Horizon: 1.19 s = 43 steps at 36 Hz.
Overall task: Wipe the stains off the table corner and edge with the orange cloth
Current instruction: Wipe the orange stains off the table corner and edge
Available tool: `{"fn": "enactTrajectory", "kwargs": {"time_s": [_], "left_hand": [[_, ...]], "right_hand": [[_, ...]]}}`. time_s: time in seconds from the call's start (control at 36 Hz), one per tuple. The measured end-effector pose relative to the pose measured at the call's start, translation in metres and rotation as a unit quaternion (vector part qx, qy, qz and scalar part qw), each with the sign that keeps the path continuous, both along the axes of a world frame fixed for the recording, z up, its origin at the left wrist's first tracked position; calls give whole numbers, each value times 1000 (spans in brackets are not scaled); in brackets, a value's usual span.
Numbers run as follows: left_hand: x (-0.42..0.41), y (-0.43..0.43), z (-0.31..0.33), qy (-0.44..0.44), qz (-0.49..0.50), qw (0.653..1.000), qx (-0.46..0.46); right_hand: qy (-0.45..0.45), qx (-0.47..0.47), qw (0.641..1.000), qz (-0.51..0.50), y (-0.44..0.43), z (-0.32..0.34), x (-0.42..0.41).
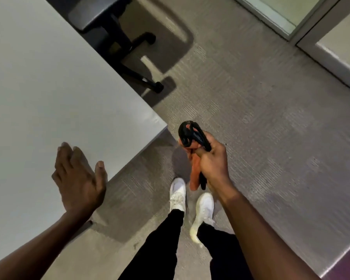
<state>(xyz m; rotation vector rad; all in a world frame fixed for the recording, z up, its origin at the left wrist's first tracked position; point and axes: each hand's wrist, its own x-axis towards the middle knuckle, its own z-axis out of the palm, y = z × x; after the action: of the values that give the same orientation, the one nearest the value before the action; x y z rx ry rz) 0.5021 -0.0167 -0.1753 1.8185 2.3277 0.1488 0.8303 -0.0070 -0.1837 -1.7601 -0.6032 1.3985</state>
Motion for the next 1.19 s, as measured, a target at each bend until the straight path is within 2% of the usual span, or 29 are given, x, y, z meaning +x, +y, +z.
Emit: {"fn": "enactTrajectory", "kwargs": {"time_s": [0.22, 0.33, 0.44, 0.61, 0.69, 0.75, 0.83, 1.03, 1.19], "left_hand": [[14, 4, 7, 23, 27, 999, -38], [51, 10, 10, 16, 109, 994, 21], [105, 39, 7, -19, 230, 970, 72], [141, 69, -4, -20, 270, 960, 74], [148, 78, -13, 27, 312, 947, 69], [151, 82, -18, 28, 332, 938, 94], [150, 84, -24, 44, 342, 932, 112], [149, 82, -36, 89, 334, 931, 118], [142, 79, -45, 92, 335, 929, 128]], "right_hand": [[31, 17, 999, 37, 40, -5, 23], [66, 19, 996, 60, 53, -12, 37], [80, 24, 990, 117, 61, -22, 50], [38, 28, 970, 239, 70, -28, 70], [45, 39, 962, 268, 75, -30, 80], [53, 49, 958, 278, 80, -33, 85], [65, 65, 954, 286, 90, -39, 86], [36, 171, 925, 337, 99, -26, 39], [36, 124, 939, 318, 115, -30, 5]]}}
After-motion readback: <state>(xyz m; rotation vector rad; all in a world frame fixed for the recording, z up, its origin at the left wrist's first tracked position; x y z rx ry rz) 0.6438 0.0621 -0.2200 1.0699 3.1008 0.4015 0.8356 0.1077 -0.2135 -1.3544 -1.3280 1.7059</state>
